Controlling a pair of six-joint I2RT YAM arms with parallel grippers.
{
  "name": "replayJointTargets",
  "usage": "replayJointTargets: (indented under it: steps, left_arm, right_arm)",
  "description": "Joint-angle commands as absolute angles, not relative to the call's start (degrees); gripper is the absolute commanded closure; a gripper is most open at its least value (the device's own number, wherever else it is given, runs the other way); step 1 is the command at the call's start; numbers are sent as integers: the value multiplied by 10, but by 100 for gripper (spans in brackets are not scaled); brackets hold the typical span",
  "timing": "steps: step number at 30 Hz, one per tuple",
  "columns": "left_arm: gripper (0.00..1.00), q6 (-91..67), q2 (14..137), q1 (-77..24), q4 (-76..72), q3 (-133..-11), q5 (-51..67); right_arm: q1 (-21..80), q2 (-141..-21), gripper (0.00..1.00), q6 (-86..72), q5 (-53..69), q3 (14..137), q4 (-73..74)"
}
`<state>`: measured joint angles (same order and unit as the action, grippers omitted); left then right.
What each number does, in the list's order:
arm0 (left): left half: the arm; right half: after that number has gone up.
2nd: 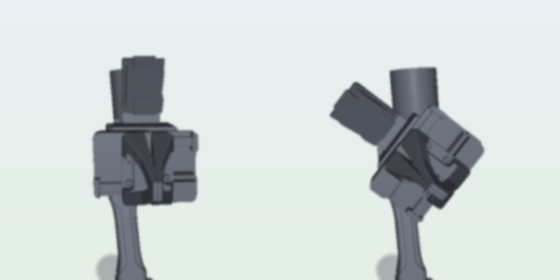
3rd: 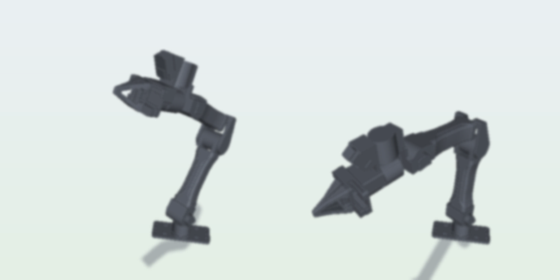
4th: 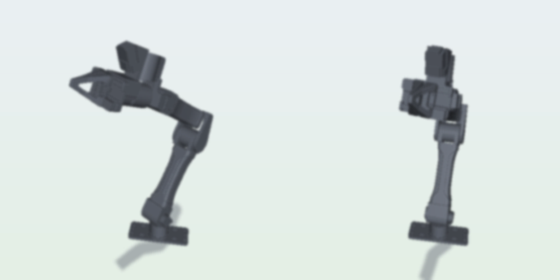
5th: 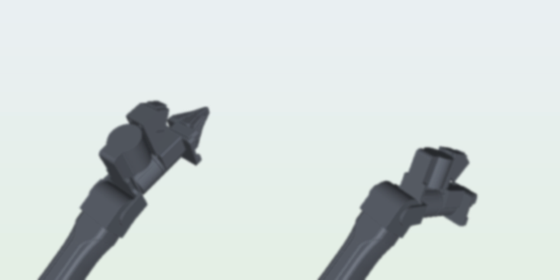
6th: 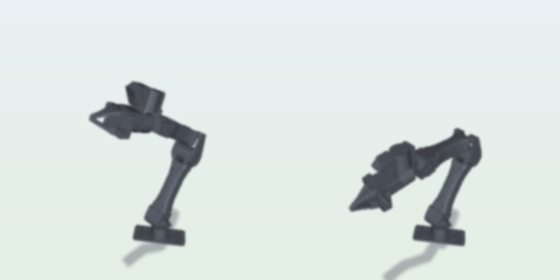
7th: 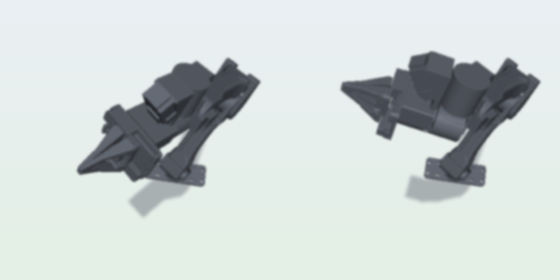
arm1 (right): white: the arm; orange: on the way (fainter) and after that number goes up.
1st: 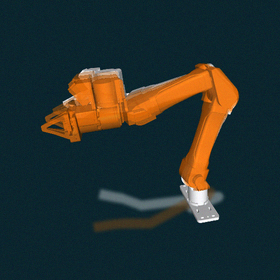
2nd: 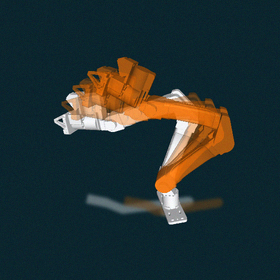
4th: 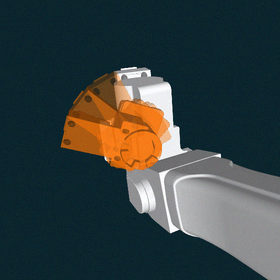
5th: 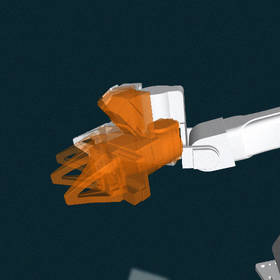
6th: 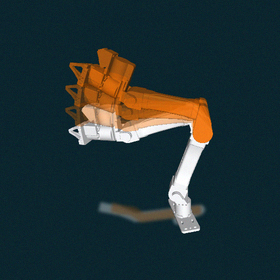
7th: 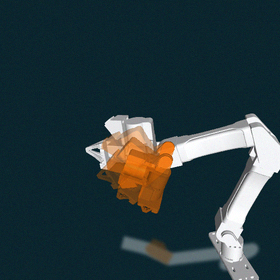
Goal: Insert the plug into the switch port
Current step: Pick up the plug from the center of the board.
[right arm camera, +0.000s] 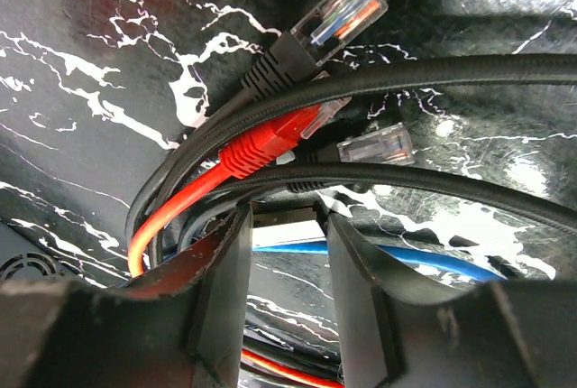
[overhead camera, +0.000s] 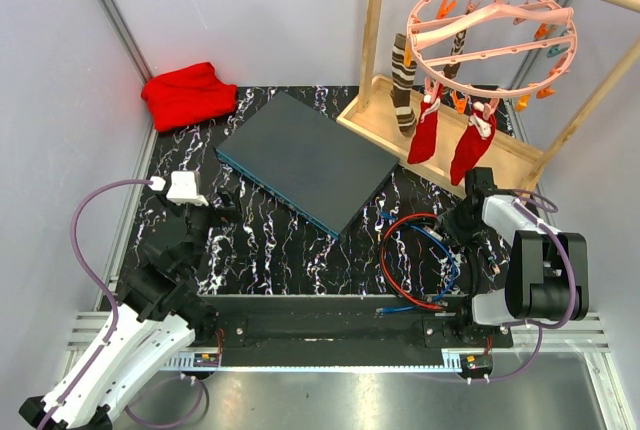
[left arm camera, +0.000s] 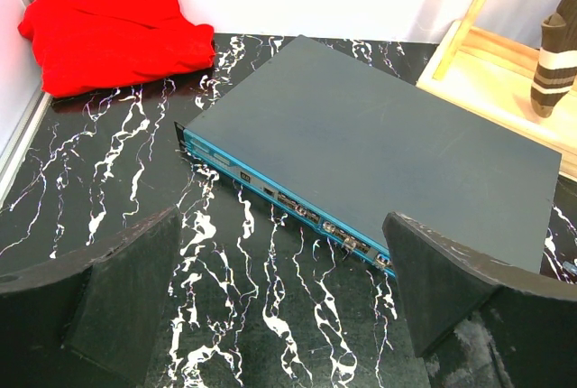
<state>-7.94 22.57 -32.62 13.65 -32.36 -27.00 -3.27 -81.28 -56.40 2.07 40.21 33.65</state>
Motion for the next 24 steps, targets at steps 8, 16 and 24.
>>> replayJointTargets:
  steps: [8, 16, 24]
  left_arm:
    - [1, -72, 215, -330, 111, -322, -280]
    - [1, -72, 216, -330, 111, -321, -281]
    - [1, -72, 217, -330, 112, -322, -283]
  right_arm:
    - [-30, -842, 54, -577, -10, 419, 316]
    - [-30, -907, 54, -520, -64, 500, 313]
    - [-29, -892, 52, -491, -65, 529, 347]
